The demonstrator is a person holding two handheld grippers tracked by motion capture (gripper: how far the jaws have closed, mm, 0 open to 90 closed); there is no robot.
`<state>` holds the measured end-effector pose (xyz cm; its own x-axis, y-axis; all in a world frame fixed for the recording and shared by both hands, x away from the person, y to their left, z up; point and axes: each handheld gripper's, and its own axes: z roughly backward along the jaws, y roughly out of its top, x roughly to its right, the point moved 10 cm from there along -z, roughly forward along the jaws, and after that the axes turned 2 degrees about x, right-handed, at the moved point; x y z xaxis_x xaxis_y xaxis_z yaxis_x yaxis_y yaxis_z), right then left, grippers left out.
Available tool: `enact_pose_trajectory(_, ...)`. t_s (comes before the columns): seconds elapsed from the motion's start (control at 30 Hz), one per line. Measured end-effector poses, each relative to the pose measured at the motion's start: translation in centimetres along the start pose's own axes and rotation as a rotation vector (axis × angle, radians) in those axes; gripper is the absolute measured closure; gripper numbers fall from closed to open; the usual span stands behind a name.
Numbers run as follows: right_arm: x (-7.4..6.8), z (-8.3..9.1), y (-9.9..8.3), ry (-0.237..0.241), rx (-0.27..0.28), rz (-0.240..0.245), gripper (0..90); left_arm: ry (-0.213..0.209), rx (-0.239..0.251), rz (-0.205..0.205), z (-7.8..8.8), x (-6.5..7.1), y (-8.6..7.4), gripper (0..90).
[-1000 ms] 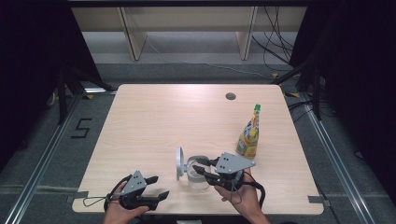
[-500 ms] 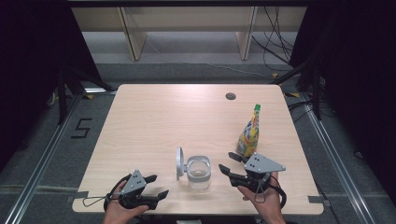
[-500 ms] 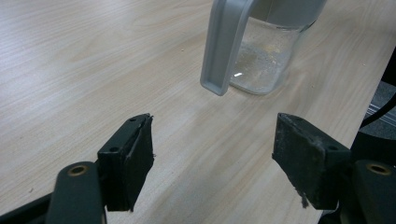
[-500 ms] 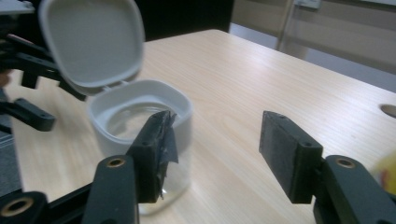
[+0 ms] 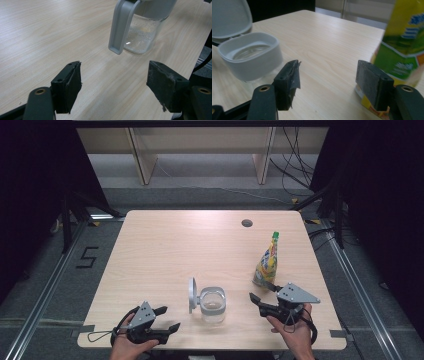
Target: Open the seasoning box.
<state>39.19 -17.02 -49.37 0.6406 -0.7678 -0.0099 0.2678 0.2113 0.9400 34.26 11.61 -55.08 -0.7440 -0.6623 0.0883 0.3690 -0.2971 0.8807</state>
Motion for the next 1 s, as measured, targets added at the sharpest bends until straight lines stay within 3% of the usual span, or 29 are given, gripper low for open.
enact_pose_trajectory(0.13,1.4,0.2,-0.8,-0.057,-0.023,-0.024,34.1,0.001,-0.005,-0.007,0.0,-0.2,0.0,27.1)
enact_pose_trajectory(0.2,1.5,0.2,-0.9,-0.051,-0.025,-0.023,34.0,0.001,-0.001,-0.003,0.0,-0.1,0.0,27.1)
enact_pose_trajectory(0.23,1.5,0.2,-1.0,-0.056,-0.024,-0.051,33.9,0.001,0.003,0.002,0.0,-0.1,0.0,27.1)
enact_pose_trajectory(0.27,2.2,0.2,-1.1,-0.08,-0.022,-0.033,33.5,0.002,-0.002,-0.003,0.1,-0.1,0.0,27.1)
enact_pose_trajectory(0.3,2.2,0.2,-1.1,-0.08,-0.022,-0.033,33.5,0.004,0.003,0.031,0.0,0.1,0.0,27.1)
enact_pose_trajectory(0.33,2.3,0.1,-1.1,-0.065,-0.019,-0.031,32.6,0.005,-0.003,0.011,0.1,-0.1,0.0,27.1)
enact_pose_trajectory(0.37,2.9,0.3,-1.3,-0.099,-0.02,-0.044,31.6,-0.003,0.0,-0.003,0.0,0.0,0.1,27.1)
enact_pose_trajectory(0.43,3.2,0.3,-1.5,-0.104,-0.022,-0.061,30.9,-0.004,0.003,0.02,-0.1,0.2,0.2,27.1)
enact_pose_trajectory(0.6,4.4,0.2,-2.0,-0.166,-0.045,-0.085,26.1,-0.004,-0.006,0.014,-0.1,0.4,0.1,27.0)
enact_pose_trajectory(0.73,5.0,-0.1,-2.3,-0.183,-0.059,-0.079,23.6,-0.01,-0.011,0.017,0.0,0.4,0.0,27.0)
enact_pose_trajectory(0.77,5.3,-0.3,-2.2,-0.182,-0.038,-0.068,23.6,-0.01,-0.014,0.014,0.0,0.3,0.0,27.0)
enact_pose_trajectory(0.8,5.6,-0.5,-2.3,-0.197,-0.041,-0.089,21.1,-0.009,-0.007,0.021,-0.1,0.4,0.1,26.9)
enact_pose_trajectory(0.87,5.8,-0.6,-2.3,-0.201,-0.037,-0.086,20.3,-0.003,-0.012,0.016,-0.1,0.4,0.1,26.9)
enact_pose_trajectory(0.9,6.0,-0.9,-2.3,-0.222,-0.034,-0.124,19.8,-0.013,-0.011,0.003,-0.1,0.4,0.1,26.9)
enact_pose_trajectory(1.0,6.8,-1.7,-2.3,-0.249,-0.038,-0.086,15.8,-0.018,-0.013,0.001,-0.2,0.5,0.1,26.9)
